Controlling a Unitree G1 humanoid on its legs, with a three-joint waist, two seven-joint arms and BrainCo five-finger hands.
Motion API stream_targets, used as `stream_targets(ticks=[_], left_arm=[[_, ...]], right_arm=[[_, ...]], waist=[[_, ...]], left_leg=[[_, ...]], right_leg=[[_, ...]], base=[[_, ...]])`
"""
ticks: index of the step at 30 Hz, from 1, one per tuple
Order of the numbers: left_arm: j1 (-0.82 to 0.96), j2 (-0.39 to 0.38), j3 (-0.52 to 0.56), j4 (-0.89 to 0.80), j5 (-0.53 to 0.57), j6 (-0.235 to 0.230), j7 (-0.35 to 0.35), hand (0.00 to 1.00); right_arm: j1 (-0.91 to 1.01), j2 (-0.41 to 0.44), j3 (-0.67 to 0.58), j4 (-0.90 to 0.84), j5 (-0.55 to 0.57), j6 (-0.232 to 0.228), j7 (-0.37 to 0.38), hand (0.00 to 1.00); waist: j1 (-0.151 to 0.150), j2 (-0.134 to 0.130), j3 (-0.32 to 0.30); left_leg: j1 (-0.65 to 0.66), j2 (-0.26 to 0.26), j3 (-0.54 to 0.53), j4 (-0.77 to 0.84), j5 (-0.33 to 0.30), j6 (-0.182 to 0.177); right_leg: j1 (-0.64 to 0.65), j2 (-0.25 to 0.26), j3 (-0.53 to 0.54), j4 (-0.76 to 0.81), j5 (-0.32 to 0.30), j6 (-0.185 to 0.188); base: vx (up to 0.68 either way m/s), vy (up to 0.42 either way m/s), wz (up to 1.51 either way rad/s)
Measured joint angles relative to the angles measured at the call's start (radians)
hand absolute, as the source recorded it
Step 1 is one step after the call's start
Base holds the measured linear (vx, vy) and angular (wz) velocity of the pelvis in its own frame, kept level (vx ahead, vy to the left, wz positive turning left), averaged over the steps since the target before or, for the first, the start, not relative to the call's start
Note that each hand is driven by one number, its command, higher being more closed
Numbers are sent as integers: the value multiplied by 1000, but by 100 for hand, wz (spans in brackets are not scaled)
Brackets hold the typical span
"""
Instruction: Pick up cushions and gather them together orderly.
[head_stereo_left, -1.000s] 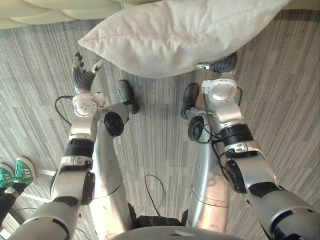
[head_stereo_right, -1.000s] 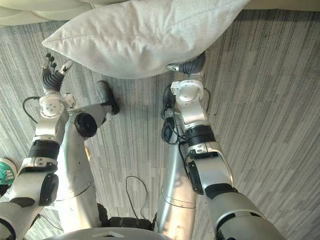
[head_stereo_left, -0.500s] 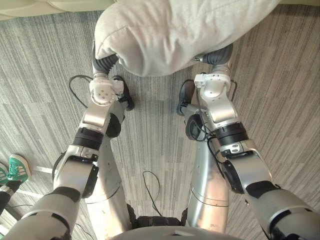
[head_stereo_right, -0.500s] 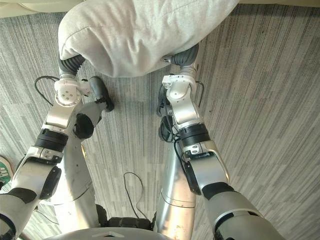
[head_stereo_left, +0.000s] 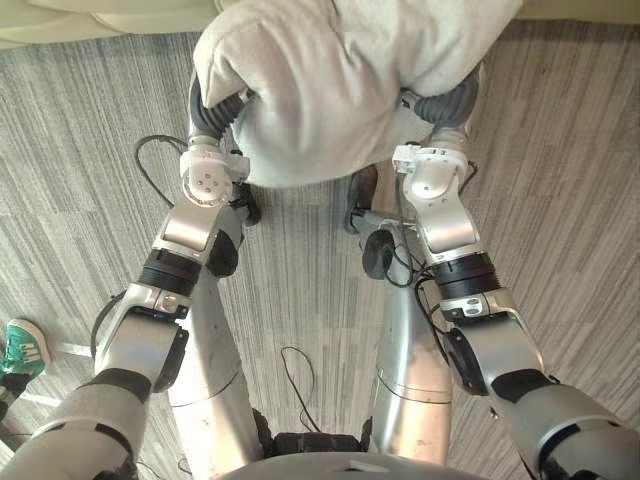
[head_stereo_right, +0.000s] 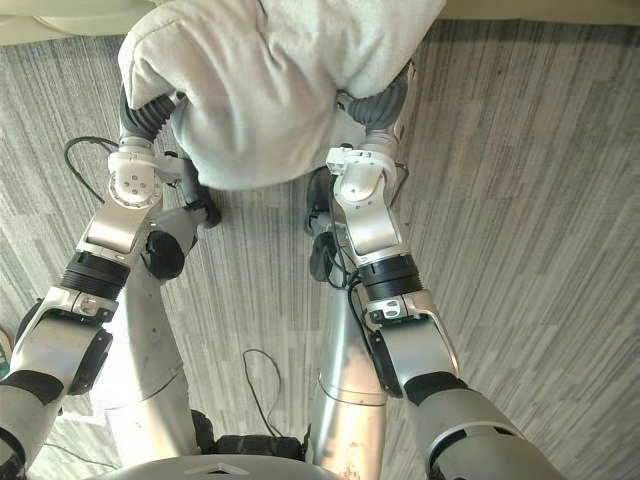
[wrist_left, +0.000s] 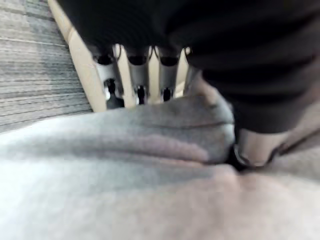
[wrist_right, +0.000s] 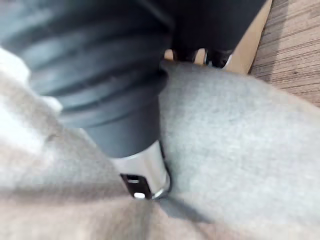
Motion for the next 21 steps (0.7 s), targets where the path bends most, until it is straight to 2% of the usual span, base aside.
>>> stream_targets(ticks=[9,14,15,16,21], left_arm=[[12,-23,4,-38,-3,2,-2,100],[119,-78,34,-161,-22,6,-1,100],[153,-98,42,-178,-22,5,-1,100],[204,-123,43,-195,-22,0,0,100],[290,-186,64,-334,-21,0,1,100]], right_arm=[[70,51,-33,-82,3,1,35,100],[158,99,-56,-153,11,0,43,100],[198,115,-58,-177,11,-6,44,100],[261,135,-58,-195,11,-24,45,100],[369,165,-55,-262,12,-55,86,100]], waist=[[0,-1,-6],[-8,-1,-8],[-11,-2,-48],[-14,-12,-161],[-23,-14,-162]], left_leg=[[94,1,-6,-56,7,-7],[219,2,-8,-93,-3,-19],[222,0,-9,-105,-5,-20],[187,-4,-3,-124,-7,-17],[376,-18,6,-176,-1,-24]], right_leg=[[108,9,-24,-69,6,-8],[250,16,-38,-130,5,-7],[257,16,-43,-145,5,-8],[221,13,-45,-161,4,-9],[418,14,-54,-234,7,-3]], base=[[-48,-20,0],[0,0,0],[0,0,0],[30,13,4],[72,11,8]])
